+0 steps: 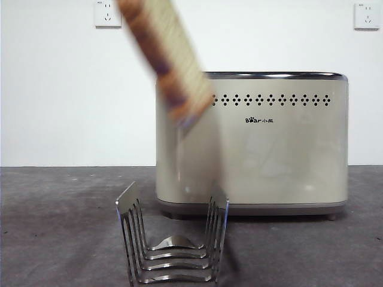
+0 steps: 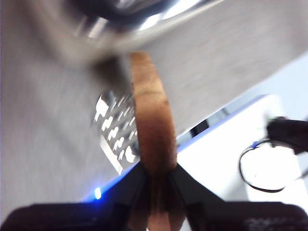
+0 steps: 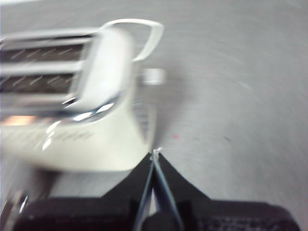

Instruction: Pick up a slice of bread from the rack,put the bread on the toaster,press the button

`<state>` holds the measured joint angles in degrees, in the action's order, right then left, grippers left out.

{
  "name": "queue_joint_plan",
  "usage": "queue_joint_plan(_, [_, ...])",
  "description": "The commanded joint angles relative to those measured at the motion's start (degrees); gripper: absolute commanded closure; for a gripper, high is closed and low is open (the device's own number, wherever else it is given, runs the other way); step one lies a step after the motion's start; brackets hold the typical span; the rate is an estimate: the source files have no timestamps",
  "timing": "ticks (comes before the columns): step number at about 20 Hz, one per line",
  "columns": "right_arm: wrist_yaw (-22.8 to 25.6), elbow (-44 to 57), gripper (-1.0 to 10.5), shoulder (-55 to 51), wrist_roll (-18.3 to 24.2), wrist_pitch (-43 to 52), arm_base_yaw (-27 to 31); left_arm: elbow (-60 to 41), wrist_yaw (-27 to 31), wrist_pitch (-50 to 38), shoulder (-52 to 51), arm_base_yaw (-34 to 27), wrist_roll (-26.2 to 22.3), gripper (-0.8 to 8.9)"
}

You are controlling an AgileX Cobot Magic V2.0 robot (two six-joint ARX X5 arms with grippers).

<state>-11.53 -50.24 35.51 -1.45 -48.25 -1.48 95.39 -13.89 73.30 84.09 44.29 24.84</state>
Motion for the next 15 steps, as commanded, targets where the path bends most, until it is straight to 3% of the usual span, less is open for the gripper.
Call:
queue_joint_plan(1, [-5.64, -0.17, 9.5, -0.09, 11.17, 0.17, -0.07, 4.22, -1.18, 1.46, -0.26, -0.11, -10.67, 8.22])
queue_joint_plan(8, [-21.03, -0.17, 9.5, -0.09, 21.03, -0.39, -0.07, 12.94, -1.01, 2.08, -0.24, 0.04, -31.41, 8.22])
queue_joint_plan(11, [-26.80, -0.20, 9.5, -0.09, 24.39, -1.81, -0.07, 15.63, 3.74, 0.90, -0.04, 0.04, -38.80, 8.22])
queue_joint_plan(15, [-30.40, -0.20, 9.5, -0.04, 26.25, -3.41, -0.07, 16.24, 9.38, -2.95, -0.02, 0.04, -46.40, 8.22])
